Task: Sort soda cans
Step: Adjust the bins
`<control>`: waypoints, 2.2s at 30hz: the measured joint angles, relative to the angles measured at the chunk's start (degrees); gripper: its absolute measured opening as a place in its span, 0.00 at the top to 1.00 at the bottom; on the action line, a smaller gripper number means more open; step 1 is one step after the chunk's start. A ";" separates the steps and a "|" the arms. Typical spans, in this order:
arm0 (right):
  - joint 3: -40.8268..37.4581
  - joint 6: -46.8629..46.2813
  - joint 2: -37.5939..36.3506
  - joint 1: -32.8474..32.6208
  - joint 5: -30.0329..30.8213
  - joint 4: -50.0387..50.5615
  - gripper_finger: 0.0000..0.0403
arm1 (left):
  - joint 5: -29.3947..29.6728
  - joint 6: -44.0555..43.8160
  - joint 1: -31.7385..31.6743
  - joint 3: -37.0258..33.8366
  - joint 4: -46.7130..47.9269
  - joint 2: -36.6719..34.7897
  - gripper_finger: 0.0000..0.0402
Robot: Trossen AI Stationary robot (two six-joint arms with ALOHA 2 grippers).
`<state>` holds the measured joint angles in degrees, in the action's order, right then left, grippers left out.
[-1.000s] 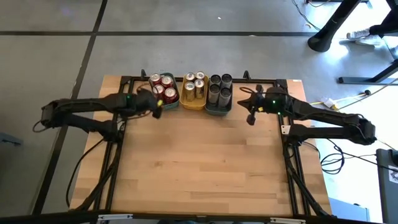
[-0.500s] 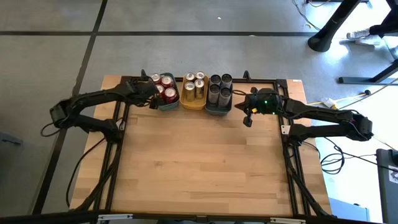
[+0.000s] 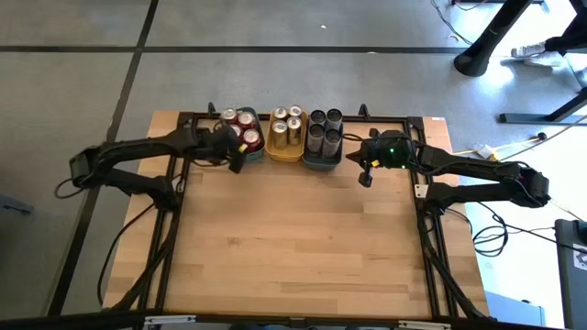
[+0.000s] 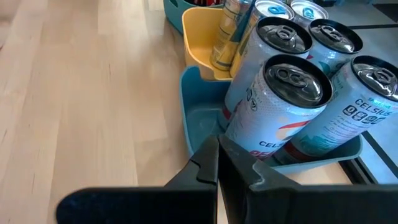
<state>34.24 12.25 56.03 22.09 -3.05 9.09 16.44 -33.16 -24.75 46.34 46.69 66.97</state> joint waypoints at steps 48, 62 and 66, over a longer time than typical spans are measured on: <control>-0.04 -1.53 0.00 0.02 -0.66 1.25 0.99 | 0.20 36.11 1.16 -0.03 -14.83 16.23 0.98; -0.04 -1.53 0.00 0.04 -0.66 1.28 0.99 | -0.17 52.23 6.25 -0.01 -13.43 16.19 1.00; -0.04 -1.53 0.00 0.04 -0.66 1.30 0.99 | -0.38 56.53 6.86 -0.01 -13.39 16.19 1.00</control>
<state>34.20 10.72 56.03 22.13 -3.70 10.39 16.06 23.37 -17.88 46.33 33.30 83.15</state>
